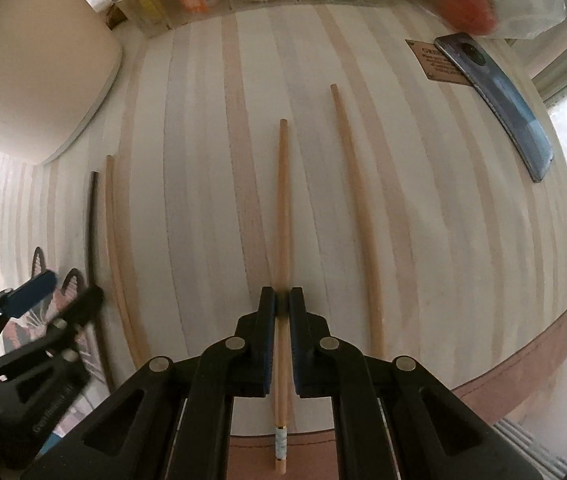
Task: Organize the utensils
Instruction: 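Grasp a dark chopstick with the left tool while the right tool grasps a wooden one, then lift both chopsticks and carry them above the cream holder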
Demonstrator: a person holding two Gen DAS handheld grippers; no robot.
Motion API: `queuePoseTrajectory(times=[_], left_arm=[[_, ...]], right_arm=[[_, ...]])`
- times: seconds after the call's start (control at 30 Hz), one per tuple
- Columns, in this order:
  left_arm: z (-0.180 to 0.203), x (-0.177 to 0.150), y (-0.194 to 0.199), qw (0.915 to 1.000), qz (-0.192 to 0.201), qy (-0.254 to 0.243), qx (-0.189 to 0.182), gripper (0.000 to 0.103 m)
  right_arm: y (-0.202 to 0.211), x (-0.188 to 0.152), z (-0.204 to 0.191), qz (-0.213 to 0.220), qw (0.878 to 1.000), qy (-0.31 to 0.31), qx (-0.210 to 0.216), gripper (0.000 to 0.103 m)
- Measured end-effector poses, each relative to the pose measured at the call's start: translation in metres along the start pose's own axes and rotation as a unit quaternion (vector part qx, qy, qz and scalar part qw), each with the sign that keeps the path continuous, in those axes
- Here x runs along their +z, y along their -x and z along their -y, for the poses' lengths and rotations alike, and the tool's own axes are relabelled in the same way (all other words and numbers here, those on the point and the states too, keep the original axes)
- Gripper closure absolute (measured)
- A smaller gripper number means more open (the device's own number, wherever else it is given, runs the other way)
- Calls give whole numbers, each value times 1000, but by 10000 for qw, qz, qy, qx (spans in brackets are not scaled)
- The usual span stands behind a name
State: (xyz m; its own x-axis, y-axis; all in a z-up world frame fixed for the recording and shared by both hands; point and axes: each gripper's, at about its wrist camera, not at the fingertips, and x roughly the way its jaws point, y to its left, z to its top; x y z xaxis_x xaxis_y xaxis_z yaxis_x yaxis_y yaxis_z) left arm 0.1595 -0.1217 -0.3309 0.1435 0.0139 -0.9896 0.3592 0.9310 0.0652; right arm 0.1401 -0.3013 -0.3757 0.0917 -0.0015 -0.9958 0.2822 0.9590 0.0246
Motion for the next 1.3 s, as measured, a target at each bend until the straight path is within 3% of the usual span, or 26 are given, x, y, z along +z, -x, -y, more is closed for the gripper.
queuePoseTrajectory(times=[0.23, 0.4, 0.73, 1.1, 1.3], left_arm=[[-70, -17, 1, 9959, -112, 843, 309, 98], [-98, -29, 3, 9929, -104, 1114, 413, 97], [-123, -3, -9, 9937, -218, 1032, 383, 98], [-122, 3, -10, 9937, -243, 1018, 407, 100], [-115, 5, -12, 9940, -236, 974, 440, 100]], right_arm=[[-4, 13, -56, -90, 9988, 380, 300, 96], [-5, 8, -83, -172, 9961, 833, 249, 96], [-12, 17, -92, -384, 9939, 1022, 121, 96], [-5, 4, -116, -288, 9938, 1066, -101, 96], [-8, 0, -111, -218, 9945, 1015, -110, 95]])
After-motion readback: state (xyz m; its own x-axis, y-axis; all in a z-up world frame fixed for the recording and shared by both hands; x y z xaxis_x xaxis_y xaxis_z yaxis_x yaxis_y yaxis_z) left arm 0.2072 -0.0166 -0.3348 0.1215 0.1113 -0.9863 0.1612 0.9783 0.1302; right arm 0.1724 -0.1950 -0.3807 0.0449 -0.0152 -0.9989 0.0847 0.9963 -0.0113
